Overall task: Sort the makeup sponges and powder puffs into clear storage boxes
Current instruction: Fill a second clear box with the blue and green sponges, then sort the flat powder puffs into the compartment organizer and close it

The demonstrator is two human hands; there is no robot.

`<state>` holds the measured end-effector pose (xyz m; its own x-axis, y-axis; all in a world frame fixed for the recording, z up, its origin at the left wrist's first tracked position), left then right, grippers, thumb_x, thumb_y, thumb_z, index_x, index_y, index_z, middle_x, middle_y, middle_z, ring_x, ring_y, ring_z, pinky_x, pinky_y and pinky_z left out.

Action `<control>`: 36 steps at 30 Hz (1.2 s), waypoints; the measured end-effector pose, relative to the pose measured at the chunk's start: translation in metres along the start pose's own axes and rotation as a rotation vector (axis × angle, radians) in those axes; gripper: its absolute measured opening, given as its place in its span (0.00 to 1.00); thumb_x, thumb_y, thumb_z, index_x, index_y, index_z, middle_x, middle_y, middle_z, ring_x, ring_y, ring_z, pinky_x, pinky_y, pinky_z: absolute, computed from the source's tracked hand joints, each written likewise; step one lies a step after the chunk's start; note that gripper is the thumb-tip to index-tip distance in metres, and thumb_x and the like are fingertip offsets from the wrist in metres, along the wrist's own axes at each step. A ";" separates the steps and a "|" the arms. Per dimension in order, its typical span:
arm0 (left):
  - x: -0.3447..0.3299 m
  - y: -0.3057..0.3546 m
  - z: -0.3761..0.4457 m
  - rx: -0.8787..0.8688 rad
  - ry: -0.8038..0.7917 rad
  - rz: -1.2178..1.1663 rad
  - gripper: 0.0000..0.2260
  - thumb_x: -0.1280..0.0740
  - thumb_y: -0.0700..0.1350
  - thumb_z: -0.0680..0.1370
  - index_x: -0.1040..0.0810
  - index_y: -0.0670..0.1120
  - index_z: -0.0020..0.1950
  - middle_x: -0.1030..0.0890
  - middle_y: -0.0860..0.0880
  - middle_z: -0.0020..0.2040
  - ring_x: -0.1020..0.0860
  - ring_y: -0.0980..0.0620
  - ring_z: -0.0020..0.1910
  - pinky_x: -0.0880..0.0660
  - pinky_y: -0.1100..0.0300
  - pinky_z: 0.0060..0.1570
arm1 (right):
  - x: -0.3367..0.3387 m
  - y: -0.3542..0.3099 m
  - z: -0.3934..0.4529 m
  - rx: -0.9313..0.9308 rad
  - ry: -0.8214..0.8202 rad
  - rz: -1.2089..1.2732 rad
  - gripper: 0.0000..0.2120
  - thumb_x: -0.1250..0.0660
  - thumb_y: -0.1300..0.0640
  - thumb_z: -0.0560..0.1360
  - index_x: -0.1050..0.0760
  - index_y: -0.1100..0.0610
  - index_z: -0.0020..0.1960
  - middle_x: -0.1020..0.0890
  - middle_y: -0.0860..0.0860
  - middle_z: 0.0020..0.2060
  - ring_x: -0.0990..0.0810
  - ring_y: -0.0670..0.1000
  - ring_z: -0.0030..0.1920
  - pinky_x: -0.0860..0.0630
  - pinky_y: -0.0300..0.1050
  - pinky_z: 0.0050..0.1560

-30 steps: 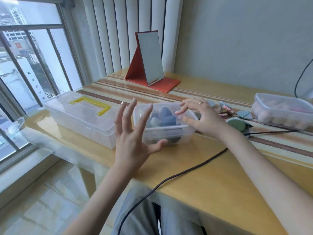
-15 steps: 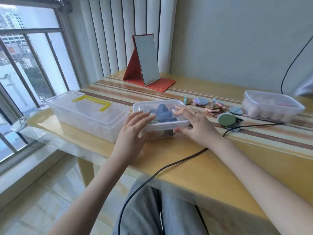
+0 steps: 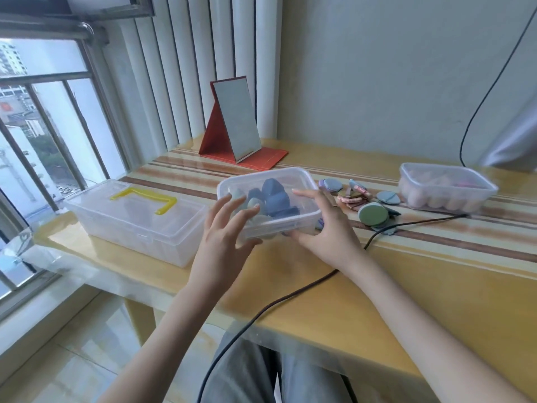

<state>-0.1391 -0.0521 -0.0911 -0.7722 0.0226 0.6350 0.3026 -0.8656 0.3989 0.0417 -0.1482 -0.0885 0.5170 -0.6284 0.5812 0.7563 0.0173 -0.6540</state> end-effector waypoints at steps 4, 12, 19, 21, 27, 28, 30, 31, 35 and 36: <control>-0.002 0.017 0.028 -0.032 0.009 -0.011 0.24 0.22 0.39 0.66 0.22 0.43 0.61 0.25 0.41 0.64 0.33 0.38 0.68 0.34 0.46 0.64 | 0.023 -0.008 0.010 -0.110 -0.057 0.157 0.24 0.37 0.52 0.68 0.31 0.37 0.63 0.26 0.42 0.57 0.30 0.46 0.61 0.33 0.51 0.62; -0.060 0.075 0.118 -0.161 -0.033 -0.096 0.24 0.23 0.40 0.67 0.22 0.44 0.62 0.25 0.42 0.65 0.33 0.39 0.68 0.38 0.50 0.66 | 0.095 0.028 0.048 -0.219 0.501 0.306 0.09 0.37 0.56 0.78 0.28 0.50 0.57 0.25 0.37 0.55 0.26 0.39 0.58 0.30 0.36 0.58; -0.188 0.162 0.192 -0.229 -0.155 -0.327 0.23 0.26 0.42 0.70 0.25 0.44 0.64 0.28 0.44 0.67 0.36 0.42 0.68 0.41 0.56 0.67 | 0.187 0.112 0.067 -0.373 1.052 0.124 0.13 0.43 0.59 0.76 0.31 0.57 0.60 0.25 0.50 0.57 0.26 0.55 0.59 0.30 0.46 0.54; -0.218 0.179 0.201 -0.246 -0.188 -0.352 0.23 0.26 0.42 0.71 0.25 0.43 0.64 0.28 0.43 0.66 0.37 0.42 0.68 0.41 0.56 0.67 | 0.205 0.136 0.068 -0.415 1.132 0.118 0.14 0.44 0.60 0.75 0.30 0.57 0.59 0.24 0.51 0.57 0.25 0.56 0.58 0.29 0.47 0.52; -0.259 0.191 0.200 -0.273 -0.209 -0.368 0.23 0.28 0.39 0.72 0.27 0.41 0.66 0.29 0.43 0.68 0.38 0.42 0.70 0.45 0.61 0.68 | 0.214 0.184 0.058 -0.442 1.125 0.057 0.12 0.45 0.59 0.78 0.30 0.60 0.60 0.24 0.56 0.57 0.26 0.57 0.55 0.34 0.42 0.46; -0.259 0.190 0.200 -0.276 -0.202 -0.372 0.23 0.28 0.39 0.72 0.27 0.42 0.66 0.29 0.43 0.68 0.38 0.42 0.71 0.46 0.61 0.69 | 0.213 0.185 0.057 -0.423 1.118 0.048 0.13 0.45 0.59 0.79 0.30 0.61 0.61 0.25 0.56 0.59 0.26 0.56 0.58 0.33 0.40 0.50; -0.259 0.189 0.200 -0.285 -0.210 -0.377 0.23 0.29 0.40 0.72 0.27 0.42 0.67 0.30 0.43 0.69 0.40 0.42 0.72 0.46 0.60 0.70 | 0.212 0.179 0.058 -0.388 1.104 -0.120 0.14 0.44 0.58 0.80 0.28 0.60 0.63 0.31 0.59 0.67 0.31 0.59 0.67 0.35 0.41 0.61; -0.259 0.188 0.200 -0.290 -0.220 -0.375 0.23 0.29 0.40 0.73 0.28 0.43 0.67 0.30 0.43 0.69 0.40 0.42 0.73 0.46 0.59 0.70 | 0.209 0.172 0.058 -0.360 1.067 -0.339 0.14 0.43 0.57 0.80 0.26 0.58 0.63 0.33 0.60 0.70 0.35 0.61 0.71 0.38 0.47 0.67; -0.251 0.186 0.201 -0.351 -0.284 -0.340 0.24 0.32 0.37 0.74 0.32 0.36 0.70 0.32 0.38 0.71 0.43 0.39 0.75 0.48 0.55 0.73 | 0.185 0.152 0.065 -0.055 0.710 -0.861 0.15 0.44 0.52 0.81 0.23 0.51 0.61 0.24 0.52 0.66 0.27 0.56 0.67 0.46 0.58 0.70; -0.248 0.184 0.201 -0.365 -0.300 -0.331 0.26 0.33 0.36 0.75 0.35 0.34 0.71 0.33 0.37 0.71 0.44 0.39 0.75 0.50 0.56 0.74 | 0.179 0.151 0.066 -0.060 0.642 -0.842 0.16 0.45 0.52 0.81 0.23 0.52 0.62 0.21 0.50 0.62 0.25 0.55 0.64 0.44 0.58 0.69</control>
<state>0.2199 -0.1162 -0.0423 -0.5842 0.4164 0.6966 -0.1819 -0.9037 0.3876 0.2750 -0.2071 -0.0513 -0.4868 -0.7130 0.5046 0.7417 -0.6426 -0.1924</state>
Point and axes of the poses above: each hand's wrist, its own z-axis towards the middle knuckle, its own x-axis out of the back of the hand, y = z × x, the point moved 2 cm from there along z, towards the middle knuckle
